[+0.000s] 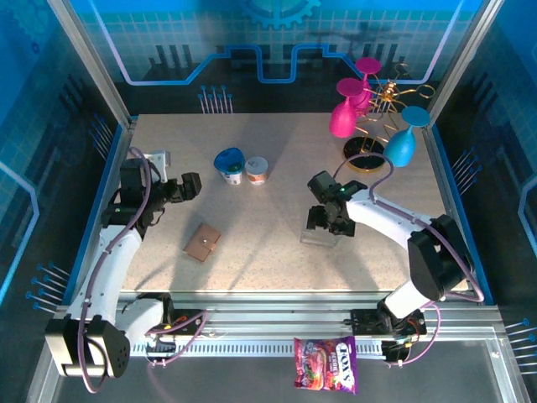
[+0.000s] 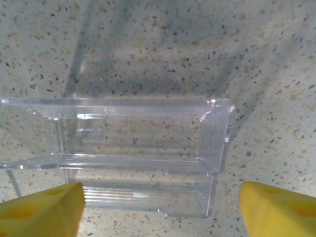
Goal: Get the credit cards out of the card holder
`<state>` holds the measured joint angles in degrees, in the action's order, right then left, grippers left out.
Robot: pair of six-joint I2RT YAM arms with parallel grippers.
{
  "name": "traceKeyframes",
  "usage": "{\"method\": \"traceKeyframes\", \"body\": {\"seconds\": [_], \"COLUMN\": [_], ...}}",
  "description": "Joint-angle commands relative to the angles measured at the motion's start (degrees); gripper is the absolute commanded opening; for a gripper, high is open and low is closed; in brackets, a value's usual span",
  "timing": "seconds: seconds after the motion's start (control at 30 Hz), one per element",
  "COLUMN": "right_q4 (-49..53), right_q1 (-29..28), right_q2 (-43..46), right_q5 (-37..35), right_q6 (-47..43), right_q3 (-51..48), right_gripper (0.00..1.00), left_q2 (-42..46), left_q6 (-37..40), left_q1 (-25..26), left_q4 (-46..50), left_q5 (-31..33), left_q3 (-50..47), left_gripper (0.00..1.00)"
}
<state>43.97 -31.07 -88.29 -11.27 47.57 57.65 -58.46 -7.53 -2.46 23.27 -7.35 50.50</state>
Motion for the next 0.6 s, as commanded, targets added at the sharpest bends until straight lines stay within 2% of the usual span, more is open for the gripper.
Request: {"method": "traceKeyframes", "body": {"seconds": [0.0,0.33,0.57], "right_q4": [-2.77,-2.35,-3.54], "right_q1": [2.13,6.17,7.29], "right_q2": [3.65,6.64,7.08], "right_q5": [3.59,5.47,4.87], "right_q6": [-0.63,-4.24,-6.23], "right_q3": [-2.22,-5.22,-6.91], "right_gripper": [0.72,0.44,0.34], "left_q2": [0.01,0.27,0.36], "left_q6": [-0.19,-0.97,-1.76], "left_q1": [0.35,0.35,0.35], "left_q4": [-0.58,-0.43,-0.45], "left_q5": [-0.29,0.22,0.32], "left_q3": [-0.12,0.16,0.32], "left_gripper": [0.99,0.99,0.99]}}
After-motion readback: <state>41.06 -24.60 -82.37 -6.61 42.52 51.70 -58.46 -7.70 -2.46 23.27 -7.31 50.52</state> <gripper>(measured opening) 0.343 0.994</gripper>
